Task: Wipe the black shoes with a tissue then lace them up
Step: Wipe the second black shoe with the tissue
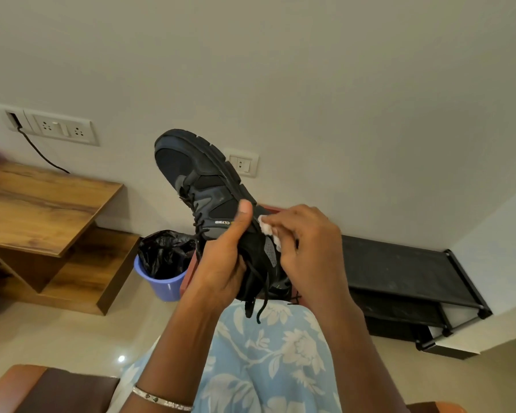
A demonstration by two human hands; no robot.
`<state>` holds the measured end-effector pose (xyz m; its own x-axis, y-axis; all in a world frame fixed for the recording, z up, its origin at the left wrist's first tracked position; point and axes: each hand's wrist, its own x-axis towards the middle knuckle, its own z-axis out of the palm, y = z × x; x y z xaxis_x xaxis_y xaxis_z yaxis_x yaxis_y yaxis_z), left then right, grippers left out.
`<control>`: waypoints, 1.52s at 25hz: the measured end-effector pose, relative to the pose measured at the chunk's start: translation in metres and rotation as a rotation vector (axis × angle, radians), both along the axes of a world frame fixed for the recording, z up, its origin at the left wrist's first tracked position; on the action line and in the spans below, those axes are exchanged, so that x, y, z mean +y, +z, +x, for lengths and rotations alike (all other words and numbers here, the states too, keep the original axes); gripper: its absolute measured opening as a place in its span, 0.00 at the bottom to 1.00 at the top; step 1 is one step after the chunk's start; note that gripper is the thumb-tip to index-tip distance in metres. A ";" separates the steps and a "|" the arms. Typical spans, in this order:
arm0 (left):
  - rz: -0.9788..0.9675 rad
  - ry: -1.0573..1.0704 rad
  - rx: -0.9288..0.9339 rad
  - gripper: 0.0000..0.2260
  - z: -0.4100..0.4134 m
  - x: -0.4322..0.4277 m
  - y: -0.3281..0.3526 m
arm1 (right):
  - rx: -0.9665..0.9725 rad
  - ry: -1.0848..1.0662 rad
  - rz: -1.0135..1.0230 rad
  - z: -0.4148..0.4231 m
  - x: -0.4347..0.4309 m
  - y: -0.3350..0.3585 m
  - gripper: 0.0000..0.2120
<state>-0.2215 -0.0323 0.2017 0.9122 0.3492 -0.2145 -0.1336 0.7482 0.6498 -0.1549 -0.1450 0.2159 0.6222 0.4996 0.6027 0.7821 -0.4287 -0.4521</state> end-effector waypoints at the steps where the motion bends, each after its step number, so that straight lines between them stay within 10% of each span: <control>1: 0.018 -0.017 -0.014 0.19 0.000 -0.003 -0.003 | 0.007 0.001 0.005 0.003 0.008 0.003 0.11; 8: 0.038 0.088 0.061 0.06 -0.006 -0.001 -0.002 | 0.066 0.033 -0.092 0.000 -0.014 -0.004 0.10; 38: -0.233 0.050 -0.103 0.21 -0.002 0.008 -0.006 | 0.039 -0.055 0.207 -0.012 0.004 -0.024 0.14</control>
<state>-0.2237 -0.0239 0.1960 0.9163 0.3461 -0.2017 -0.2303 0.8671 0.4416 -0.1665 -0.1414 0.1917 0.6700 0.3317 0.6641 0.7403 -0.3652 -0.5645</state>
